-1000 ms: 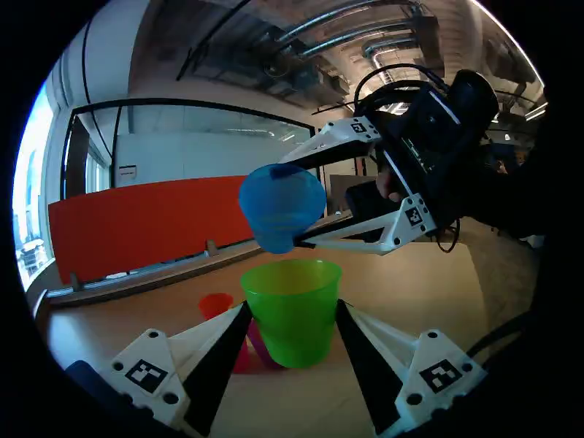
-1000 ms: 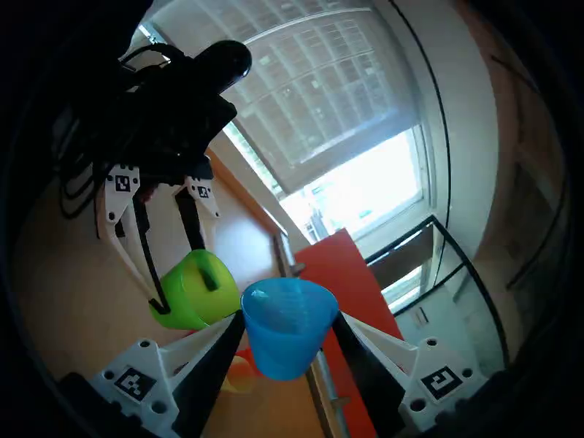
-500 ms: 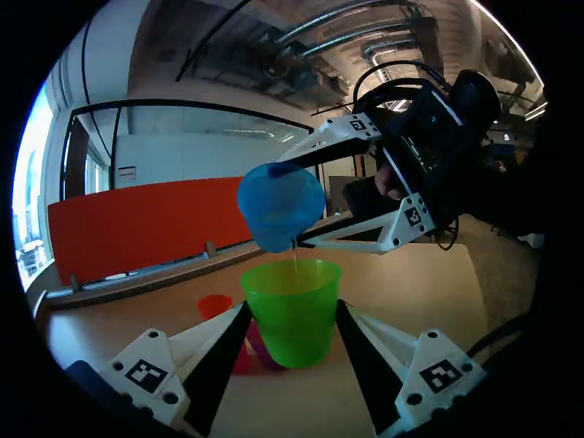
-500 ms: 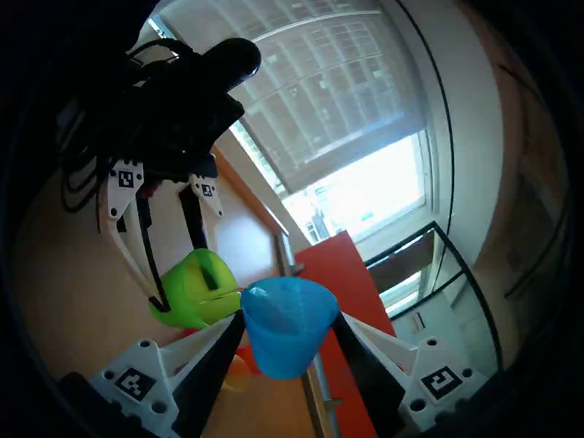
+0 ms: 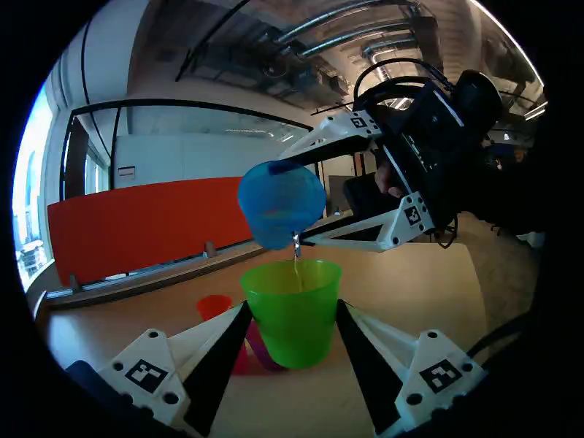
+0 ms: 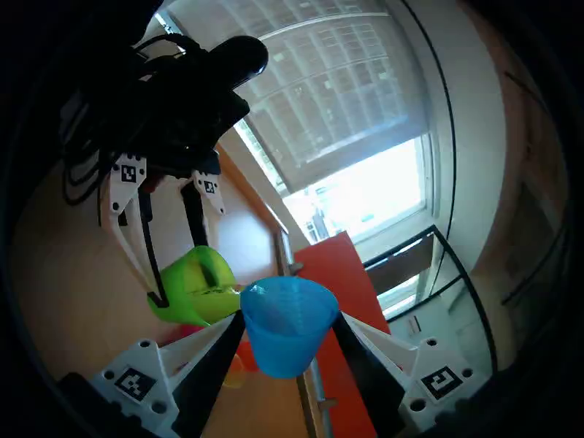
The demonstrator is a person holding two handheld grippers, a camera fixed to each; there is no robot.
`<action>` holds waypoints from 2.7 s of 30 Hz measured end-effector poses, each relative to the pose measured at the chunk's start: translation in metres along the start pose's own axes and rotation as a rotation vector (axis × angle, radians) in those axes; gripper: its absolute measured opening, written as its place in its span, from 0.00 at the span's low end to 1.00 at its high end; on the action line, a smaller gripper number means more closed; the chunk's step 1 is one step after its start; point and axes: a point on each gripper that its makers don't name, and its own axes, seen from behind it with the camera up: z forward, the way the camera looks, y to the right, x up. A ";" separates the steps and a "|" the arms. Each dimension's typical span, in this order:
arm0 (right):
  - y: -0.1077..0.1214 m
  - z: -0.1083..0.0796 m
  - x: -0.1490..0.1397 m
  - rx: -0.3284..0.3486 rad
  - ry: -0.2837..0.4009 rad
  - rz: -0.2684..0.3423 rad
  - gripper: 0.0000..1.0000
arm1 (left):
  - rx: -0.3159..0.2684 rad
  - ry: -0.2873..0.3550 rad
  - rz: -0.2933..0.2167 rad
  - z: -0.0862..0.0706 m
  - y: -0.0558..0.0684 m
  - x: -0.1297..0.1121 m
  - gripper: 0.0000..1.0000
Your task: Pour water
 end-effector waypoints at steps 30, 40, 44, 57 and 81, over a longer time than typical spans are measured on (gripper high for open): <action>0.004 -0.002 -0.004 0.000 -0.005 -0.054 0.91 | -0.006 -0.004 0.002 0.004 0.003 0.000 0.83; 0.006 -0.003 -0.006 -0.002 -0.008 -0.072 0.90 | -0.011 -0.005 0.004 0.005 0.006 0.000 0.83; 0.006 -0.003 -0.007 0.000 -0.009 -0.078 0.90 | -0.012 -0.005 0.003 0.006 0.006 0.000 0.83; 0.007 -0.003 -0.007 -0.001 -0.010 -0.098 0.90 | -0.014 -0.005 0.005 0.006 0.007 -0.001 0.83; 0.008 -0.001 -0.009 0.008 -0.020 -0.143 0.90 | -0.016 -0.001 0.005 0.005 0.007 0.000 0.83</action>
